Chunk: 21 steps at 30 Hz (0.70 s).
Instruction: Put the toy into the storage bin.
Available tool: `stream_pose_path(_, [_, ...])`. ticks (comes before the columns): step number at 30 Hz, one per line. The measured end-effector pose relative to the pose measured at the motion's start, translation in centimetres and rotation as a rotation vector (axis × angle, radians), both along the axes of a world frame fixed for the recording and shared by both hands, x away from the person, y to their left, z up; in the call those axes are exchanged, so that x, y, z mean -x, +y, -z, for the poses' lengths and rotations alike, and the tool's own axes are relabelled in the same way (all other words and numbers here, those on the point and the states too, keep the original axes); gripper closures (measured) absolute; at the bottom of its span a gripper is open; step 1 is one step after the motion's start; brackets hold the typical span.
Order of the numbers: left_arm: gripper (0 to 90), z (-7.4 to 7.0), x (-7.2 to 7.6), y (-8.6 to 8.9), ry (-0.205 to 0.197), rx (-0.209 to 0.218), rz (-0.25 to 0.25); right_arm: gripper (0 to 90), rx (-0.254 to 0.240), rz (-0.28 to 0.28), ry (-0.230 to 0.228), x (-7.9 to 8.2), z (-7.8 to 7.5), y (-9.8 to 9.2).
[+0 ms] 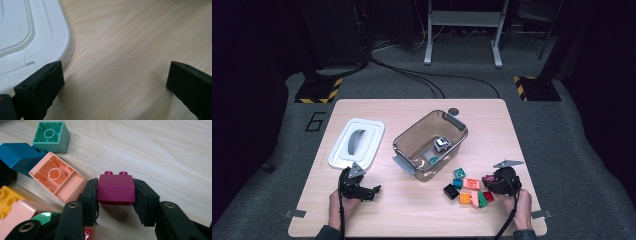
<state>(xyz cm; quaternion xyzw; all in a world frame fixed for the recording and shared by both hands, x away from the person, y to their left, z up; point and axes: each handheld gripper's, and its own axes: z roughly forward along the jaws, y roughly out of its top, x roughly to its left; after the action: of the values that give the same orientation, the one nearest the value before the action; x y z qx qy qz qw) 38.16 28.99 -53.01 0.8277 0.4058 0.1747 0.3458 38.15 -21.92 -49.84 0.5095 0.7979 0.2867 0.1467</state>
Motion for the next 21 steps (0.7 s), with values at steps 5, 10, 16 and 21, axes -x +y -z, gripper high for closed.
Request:
stream_pose_path(5, [1.0,0.0,0.0,0.0,0.0,0.0,0.0,58.5,-0.003,0.009,-0.009,0.0,-0.1,0.0])
stream_pose_path(10, [1.0,0.0,0.0,0.0,0.0,0.0,0.0,58.7,-0.026,0.008,-0.049,-0.2,-0.9,-0.2])
stream_pose_path(16, [1.0,0.0,0.0,0.0,0.0,0.0,0.0,58.7,-0.062,0.004,-0.077,-0.5,-2.5,-0.3])
stream_pose_path(21, [1.0,0.0,0.0,0.0,0.001,0.001,-0.001,58.7,-0.063,-0.005,-0.087,-0.9,-3.7,0.1])
